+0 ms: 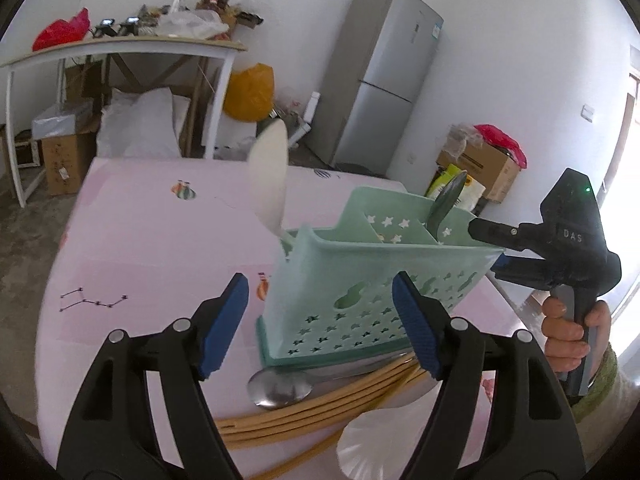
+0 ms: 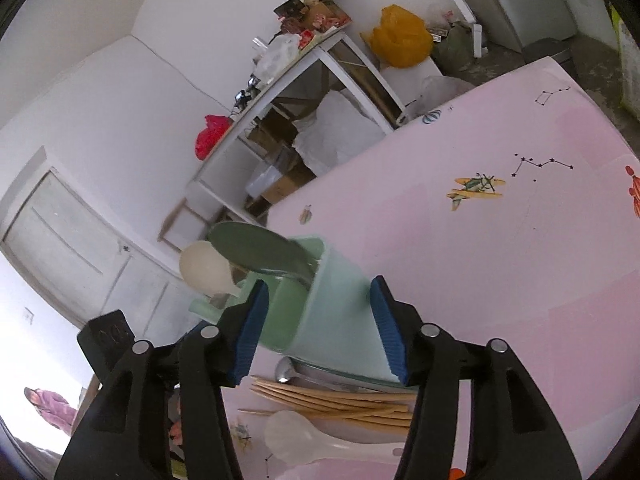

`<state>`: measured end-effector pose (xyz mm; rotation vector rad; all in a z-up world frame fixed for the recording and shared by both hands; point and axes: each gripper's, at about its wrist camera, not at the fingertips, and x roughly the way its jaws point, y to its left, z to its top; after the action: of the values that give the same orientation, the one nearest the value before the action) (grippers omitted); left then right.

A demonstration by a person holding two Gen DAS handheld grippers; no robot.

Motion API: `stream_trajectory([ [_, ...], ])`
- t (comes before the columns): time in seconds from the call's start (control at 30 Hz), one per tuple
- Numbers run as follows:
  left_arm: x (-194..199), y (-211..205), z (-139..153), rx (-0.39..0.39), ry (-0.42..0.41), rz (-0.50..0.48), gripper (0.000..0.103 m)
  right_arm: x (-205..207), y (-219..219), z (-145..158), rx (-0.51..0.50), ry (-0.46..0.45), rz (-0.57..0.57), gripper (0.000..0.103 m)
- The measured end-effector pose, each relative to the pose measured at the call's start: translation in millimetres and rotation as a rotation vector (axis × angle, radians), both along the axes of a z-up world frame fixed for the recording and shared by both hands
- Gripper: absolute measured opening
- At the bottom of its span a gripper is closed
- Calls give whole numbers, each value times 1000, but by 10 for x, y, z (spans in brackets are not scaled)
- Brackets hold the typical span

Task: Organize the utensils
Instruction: 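Lower the silver spoon into the holder and open the right gripper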

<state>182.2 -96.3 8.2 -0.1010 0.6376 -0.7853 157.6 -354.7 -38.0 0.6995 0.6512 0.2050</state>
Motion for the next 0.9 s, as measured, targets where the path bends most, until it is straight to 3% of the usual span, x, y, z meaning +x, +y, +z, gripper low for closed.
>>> stream_trajectory([
  [0.2,49,-66,6,-1,-3,-32,62,52,-20,11,18,2,9,40],
  [0.57,116,103,30,12,-15,43,62,321,119,18,3,-6,63,39],
  [0.7,71,148,31,29,-22,69,69,331,111,47,-11,-12,58,39],
  [0.9,-64,329,-27,34,22,102,73,6,-49,141,-72,-44,-20,45],
])
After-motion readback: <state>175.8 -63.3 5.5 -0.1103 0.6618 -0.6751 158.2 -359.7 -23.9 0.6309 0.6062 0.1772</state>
